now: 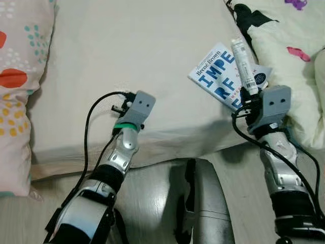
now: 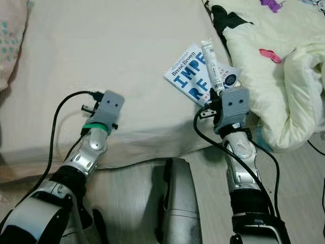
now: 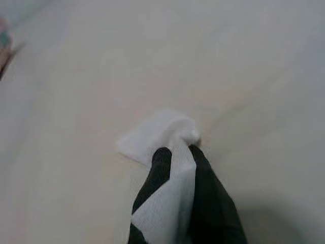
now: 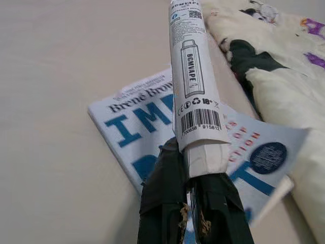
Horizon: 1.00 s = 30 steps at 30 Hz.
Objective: Clean up the room
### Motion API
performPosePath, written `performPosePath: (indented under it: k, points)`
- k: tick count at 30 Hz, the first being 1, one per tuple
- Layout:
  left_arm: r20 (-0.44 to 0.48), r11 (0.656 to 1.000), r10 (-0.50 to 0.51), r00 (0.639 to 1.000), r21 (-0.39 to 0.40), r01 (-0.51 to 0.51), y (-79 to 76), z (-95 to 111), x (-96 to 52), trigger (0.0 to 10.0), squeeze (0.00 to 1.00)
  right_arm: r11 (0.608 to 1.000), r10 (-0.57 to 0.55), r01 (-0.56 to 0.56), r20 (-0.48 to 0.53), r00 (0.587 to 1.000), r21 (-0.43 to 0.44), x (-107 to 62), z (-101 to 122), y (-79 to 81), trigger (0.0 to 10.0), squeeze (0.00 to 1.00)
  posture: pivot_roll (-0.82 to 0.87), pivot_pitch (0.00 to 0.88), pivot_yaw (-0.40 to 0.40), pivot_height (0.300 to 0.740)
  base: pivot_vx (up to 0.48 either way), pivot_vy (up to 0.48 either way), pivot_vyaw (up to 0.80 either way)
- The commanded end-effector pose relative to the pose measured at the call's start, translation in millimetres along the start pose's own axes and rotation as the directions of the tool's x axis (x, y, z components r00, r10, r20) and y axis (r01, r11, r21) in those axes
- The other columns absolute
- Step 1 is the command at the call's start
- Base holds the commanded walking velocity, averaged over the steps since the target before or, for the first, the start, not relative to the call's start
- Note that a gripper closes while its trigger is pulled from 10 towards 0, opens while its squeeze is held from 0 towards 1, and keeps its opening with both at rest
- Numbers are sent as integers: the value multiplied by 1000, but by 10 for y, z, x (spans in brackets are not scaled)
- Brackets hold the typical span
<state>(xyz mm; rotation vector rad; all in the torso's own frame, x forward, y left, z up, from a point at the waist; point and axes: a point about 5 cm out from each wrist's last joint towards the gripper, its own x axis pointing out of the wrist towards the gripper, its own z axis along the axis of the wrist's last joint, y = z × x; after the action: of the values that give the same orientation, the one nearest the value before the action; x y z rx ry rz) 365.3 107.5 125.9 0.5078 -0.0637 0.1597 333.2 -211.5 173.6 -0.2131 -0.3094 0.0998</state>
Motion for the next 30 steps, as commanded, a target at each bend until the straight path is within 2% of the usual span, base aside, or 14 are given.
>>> performPosePath:
  k: [1,2,3,7,8,11,13,14,17,19,21,27,30]
  points:
    - [-53,1000,8,999,-4,-8,61,-235,-146,0,0,998,51,-50,-15,999,43,10,-40,145,10000,0,-26,175,-7,495,0,0,0]
    - [-53,1000,8,999,-4,-8,61,-235,-146,0,0,998,51,-50,-15,999,43,10,-40,145,10000,0,-26,175,-7,495,0,0,0]
    - [-19,999,-6,1000,-50,5,107,-212,-242,0,0,992,98,-99,7,995,76,46,5,282,10000,0,-8,156,-11,495,0,0,0]
    - [50,992,-37,998,-115,43,172,-79,-374,0,0,979,168,-172,39,985,113,63,73,453,10000,0,9,131,-15,495,0,0,0]
    - [82,986,-51,995,-153,63,214,9,-428,10000,0,973,184,-190,53,981,129,65,107,508,10000,0,16,113,-18,495,0,0,0]
    - [183,956,-79,980,-266,127,315,231,-559,10000,0,965,205,-216,89,975,151,54,190,596,10000,0,23,91,-25,495,0,0,0]
    - [201,949,-81,976,-283,137,330,264,-577,10000,0,964,207,-219,94,974,151,51,201,604,10000,0,23,91,-25,495,0,0,0]
    - [246,945,-76,966,-292,149,370,339,-608,10000,0,959,207,-224,111,972,173,23,233,633,10000,0,28,49,-32,495,0,0,0]
    - [293,941,-72,953,-296,162,417,423,-650,10000,0,953,204,-227,126,971,203,-18,261,665,10000,0,27,40,-30,495,0,0,0]
    - [302,939,-76,950,-298,170,431,447,-673,10000,0,950,204,-228,127,971,212,-31,261,673,10000,0,25,34,-29,495,0,0,0]
    - [326,943,-59,944,-292,160,514,499,-662,10000,0,962,154,-171,94,984,212,-130,186,633,10000,0,2,0,-21,500,0,0,0]
    - [326,947,-60,944,-281,157,625,557,-615,10000,0,975,95,-105,60,994,194,-206,122,554,10000,0,-7,0,-17,515,0,0,0]
    - [308,935,-59,949,-317,161,653,565,-551,10000,0,979,89,-97,52,995,182,-213,107,522,10000,0,-10,0,-17,525,0,0,0]
